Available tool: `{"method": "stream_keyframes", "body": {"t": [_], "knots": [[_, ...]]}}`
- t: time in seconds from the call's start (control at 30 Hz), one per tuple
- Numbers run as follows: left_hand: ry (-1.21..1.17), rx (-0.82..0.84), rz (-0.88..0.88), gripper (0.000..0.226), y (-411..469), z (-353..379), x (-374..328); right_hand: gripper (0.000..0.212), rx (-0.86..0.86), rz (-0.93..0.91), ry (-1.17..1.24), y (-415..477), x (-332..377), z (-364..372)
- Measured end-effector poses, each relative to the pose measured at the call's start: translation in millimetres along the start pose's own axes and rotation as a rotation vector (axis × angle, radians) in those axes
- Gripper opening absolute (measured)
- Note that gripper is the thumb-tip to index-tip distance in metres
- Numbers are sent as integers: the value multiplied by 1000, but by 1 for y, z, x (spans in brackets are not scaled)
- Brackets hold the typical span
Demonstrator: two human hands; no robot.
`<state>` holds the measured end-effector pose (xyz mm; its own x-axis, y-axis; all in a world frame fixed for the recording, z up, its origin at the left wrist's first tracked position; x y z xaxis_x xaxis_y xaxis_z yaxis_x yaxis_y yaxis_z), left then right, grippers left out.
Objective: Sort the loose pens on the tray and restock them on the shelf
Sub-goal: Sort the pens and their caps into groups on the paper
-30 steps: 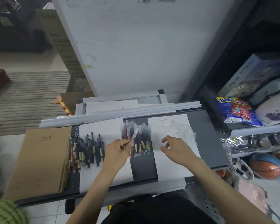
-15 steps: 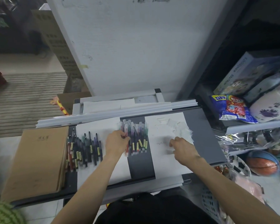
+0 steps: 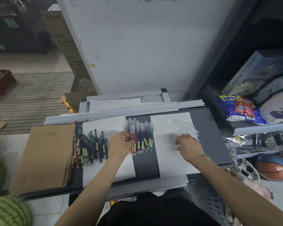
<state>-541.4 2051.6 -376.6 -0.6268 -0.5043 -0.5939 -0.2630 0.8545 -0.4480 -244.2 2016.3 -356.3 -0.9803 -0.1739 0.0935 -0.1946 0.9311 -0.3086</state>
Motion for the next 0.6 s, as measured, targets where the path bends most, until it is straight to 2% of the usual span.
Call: {"method": "stream_keyframes", "body": {"t": [0.2, 0.37, 0.5, 0.6], "knots": [[110, -49, -14, 19, -6, -24, 23, 20, -52, -76, -6, 11, 27, -6], [240, -142, -45, 21, -6, -49, 52, 19, -159, -172, 64, 20, 66, -17], [320, -145, -62, 10, -6, -48, 64, 17, -177, -238, 136, 24, 97, -22], [389, -134, -71, 23, -5, -42, 66, 16, -173, -265, 188, 27, 112, -24]]}}
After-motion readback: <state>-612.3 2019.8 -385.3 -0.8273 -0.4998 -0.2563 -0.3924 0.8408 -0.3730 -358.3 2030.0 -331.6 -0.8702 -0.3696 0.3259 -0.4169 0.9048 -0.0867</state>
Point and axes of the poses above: each hand's wrist, its own y-axis towards the middle knuckle, its own z-axis out of the palm, x = y × z, the point moved 3 cm from there along y, towards the middle knuckle, and after that the axes turned 11 degrees about -z, right-handed, at the moved point
